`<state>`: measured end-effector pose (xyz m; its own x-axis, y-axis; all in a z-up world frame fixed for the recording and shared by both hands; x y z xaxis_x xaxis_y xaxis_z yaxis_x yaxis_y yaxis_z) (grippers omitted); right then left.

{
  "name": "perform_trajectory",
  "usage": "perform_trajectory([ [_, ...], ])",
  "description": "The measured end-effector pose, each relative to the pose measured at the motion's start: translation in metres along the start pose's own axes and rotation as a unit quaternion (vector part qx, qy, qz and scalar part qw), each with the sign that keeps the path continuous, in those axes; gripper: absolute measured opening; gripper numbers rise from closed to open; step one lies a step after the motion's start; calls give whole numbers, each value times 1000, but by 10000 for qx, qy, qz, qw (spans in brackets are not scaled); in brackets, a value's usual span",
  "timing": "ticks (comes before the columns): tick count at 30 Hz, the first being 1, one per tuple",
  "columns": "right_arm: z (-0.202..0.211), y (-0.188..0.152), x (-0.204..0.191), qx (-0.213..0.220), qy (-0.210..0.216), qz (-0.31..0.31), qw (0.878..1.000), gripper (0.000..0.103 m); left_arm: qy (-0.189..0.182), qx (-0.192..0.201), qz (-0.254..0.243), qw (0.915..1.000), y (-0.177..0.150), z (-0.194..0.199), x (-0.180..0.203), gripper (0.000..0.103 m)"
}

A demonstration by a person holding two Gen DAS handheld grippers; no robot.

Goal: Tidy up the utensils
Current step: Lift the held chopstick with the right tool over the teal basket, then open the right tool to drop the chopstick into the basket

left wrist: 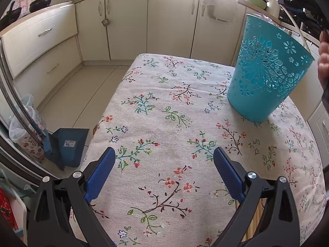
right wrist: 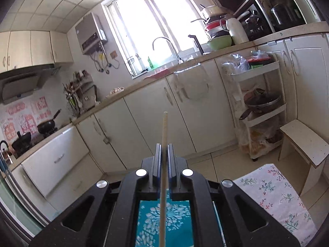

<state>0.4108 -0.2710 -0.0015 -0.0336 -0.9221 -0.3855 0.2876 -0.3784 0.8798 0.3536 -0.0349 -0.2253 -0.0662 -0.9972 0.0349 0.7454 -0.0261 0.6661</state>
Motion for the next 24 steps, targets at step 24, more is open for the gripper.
perform_trajectory([
  [24, 96, -88, 23, -1363, 100, 52, 9906, 26, 7, -27, 61, 10000, 0, -2, -3, 92],
])
Point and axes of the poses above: each gripper's, at about its wrist camera, not at the fingertips, and z roughly against the way its jaws point, x to its right, y to its top, the point moved 8 cm from there along -z, roughly the way its jaws point, and after that the axes turned 2 degrees about -z, right-handed, at the moved point
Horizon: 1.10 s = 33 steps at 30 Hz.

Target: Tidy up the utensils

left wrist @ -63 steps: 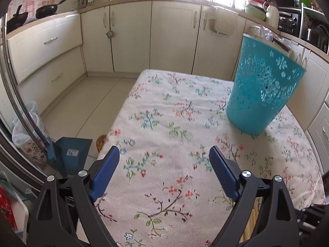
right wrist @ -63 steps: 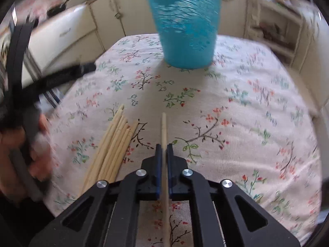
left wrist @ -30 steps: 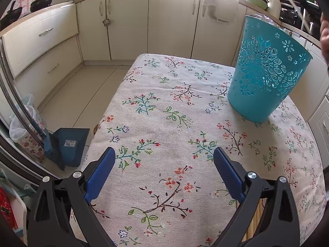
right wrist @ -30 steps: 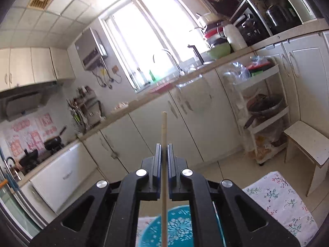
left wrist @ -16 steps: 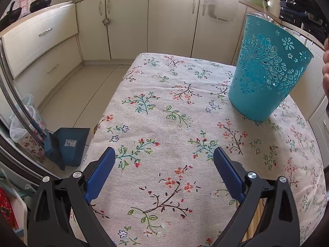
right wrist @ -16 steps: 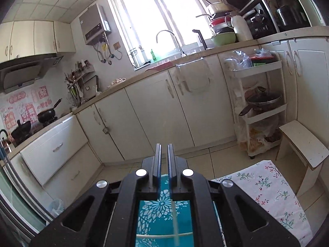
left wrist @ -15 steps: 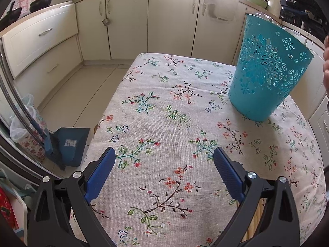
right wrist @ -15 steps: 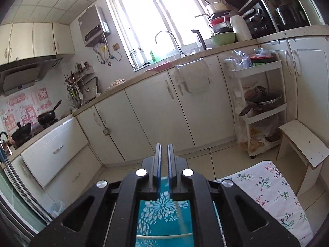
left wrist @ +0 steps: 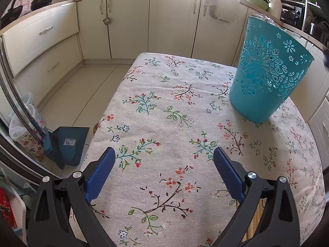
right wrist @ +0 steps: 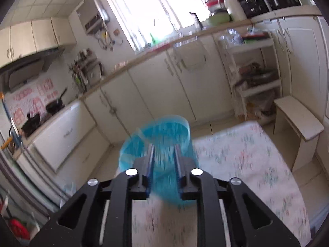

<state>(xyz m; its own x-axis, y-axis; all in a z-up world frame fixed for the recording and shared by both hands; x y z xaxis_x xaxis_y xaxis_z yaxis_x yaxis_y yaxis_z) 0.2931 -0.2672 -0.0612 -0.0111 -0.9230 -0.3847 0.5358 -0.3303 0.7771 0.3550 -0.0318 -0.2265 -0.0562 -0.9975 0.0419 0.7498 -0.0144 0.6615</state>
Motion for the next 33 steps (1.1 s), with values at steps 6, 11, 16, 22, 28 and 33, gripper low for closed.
perform_trajectory([
  [6, 0, -117, -8, -1436, -155, 366, 9888, 27, 13, -16, 4, 10000, 0, 0, -1, 92],
  [11, -10, -156, -15, -1915, -189, 467, 9802, 26, 21, -18, 0, 10000, 0, 0, -1, 92],
  [16, -22, -168, -27, -2067, -251, 837, 9745, 26, 10, -14, 31, 10000, -1, 0, -2, 92],
  [22, -26, -175, -28, -2000, -411, 1258, 9708, 24, -15, -4, 58, 10000, -1, 0, -3, 92],
  [28, -26, -173, -30, -2054, -479, 1560, 9650, 11, -97, -318, -11, 9994, -8, 0, -1, 92],
  [33, -17, -165, -5, -2001, -589, 1346, 9687, 7, -434, -577, -349, 9968, -40, 22, 10, 92],
])
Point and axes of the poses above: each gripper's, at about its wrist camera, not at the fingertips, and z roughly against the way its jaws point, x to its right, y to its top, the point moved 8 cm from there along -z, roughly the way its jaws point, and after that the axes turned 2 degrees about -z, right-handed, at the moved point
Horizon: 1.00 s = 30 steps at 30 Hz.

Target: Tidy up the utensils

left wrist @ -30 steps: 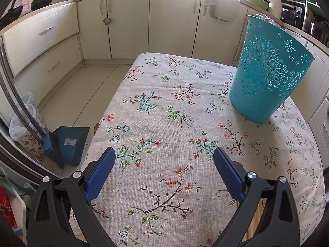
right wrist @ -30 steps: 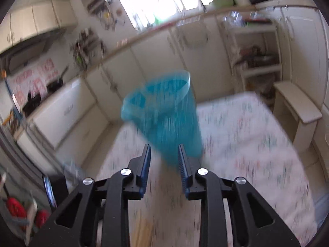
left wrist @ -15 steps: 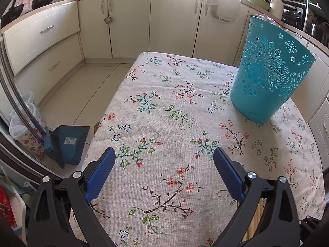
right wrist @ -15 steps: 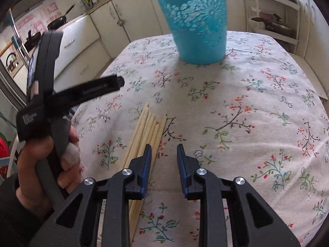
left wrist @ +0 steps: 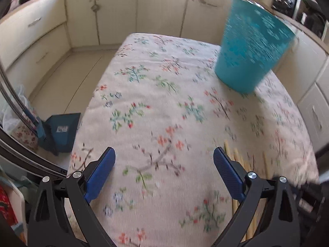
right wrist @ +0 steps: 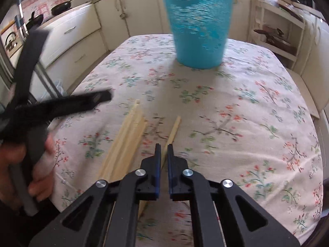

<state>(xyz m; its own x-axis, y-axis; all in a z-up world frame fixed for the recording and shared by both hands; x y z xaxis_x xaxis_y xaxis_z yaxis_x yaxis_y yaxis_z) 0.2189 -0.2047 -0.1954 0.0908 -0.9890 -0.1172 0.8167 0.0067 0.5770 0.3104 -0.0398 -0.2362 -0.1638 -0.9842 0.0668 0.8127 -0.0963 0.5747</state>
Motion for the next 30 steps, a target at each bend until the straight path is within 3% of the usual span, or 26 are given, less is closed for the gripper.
perform_trajectory([
  [11, 6, -4, 11, 61, 319, -430, 9985, 7, 45, -136, -1034, 9945, -12, 6, 45, 92],
  [30, 7, -3, 13, 94, 323, -473, 9983, 12, 86, -427, -891, 9951, -12, -2, 42, 89],
])
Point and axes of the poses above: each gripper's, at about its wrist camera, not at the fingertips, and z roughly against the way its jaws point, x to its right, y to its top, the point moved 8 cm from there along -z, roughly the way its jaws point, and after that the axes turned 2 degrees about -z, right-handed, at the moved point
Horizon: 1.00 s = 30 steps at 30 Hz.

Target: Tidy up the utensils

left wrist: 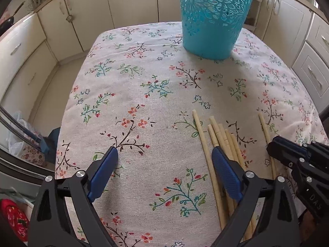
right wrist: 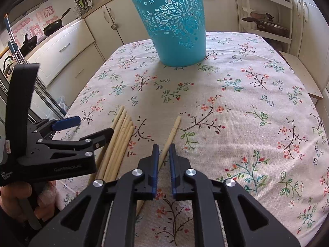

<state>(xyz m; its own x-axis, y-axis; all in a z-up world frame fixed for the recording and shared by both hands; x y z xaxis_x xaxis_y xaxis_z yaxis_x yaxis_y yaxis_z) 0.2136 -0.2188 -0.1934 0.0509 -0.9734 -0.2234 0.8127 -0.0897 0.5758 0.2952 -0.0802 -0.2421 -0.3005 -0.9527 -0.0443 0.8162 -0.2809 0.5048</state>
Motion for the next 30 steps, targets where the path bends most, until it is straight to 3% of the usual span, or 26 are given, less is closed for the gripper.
perform_trajectory([
  [5, -3, 3, -2, 29, -74, 68, 9999, 12, -37, -21, -37, 10000, 3, -1, 2, 83],
  [8, -6, 6, -4, 6, -126, 175, 9998, 12, -131, -25, -145, 9998, 9, 0, 7, 64],
  [12, -11, 11, -6, -116, -117, 360, 9992, 10, -301, -76, -304, 9991, 18, 0, 16, 24],
  [13, -12, 14, -5, -131, -144, 404, 9990, 10, -332, -111, -323, 9989, 19, -1, 17, 20],
  [20, -20, 25, 4, -291, -29, 379, 9989, 10, -307, -383, -594, 9970, 24, -7, 19, 20],
  [22, -19, 23, 2, -264, 25, 402, 9988, 10, -331, -387, -629, 9967, 25, -7, 22, 6],
  [24, -18, 22, 3, -237, 73, 365, 9990, 10, -405, -406, -565, 9968, 27, -7, 22, 5],
  [27, -18, 22, 3, -187, 136, 276, 9993, 10, -584, -266, -342, 9974, 33, 7, 18, 4],
  [30, -18, 23, 3, -128, 157, 230, 9995, 10, -819, 112, -151, 9965, 52, 38, 13, 4],
])
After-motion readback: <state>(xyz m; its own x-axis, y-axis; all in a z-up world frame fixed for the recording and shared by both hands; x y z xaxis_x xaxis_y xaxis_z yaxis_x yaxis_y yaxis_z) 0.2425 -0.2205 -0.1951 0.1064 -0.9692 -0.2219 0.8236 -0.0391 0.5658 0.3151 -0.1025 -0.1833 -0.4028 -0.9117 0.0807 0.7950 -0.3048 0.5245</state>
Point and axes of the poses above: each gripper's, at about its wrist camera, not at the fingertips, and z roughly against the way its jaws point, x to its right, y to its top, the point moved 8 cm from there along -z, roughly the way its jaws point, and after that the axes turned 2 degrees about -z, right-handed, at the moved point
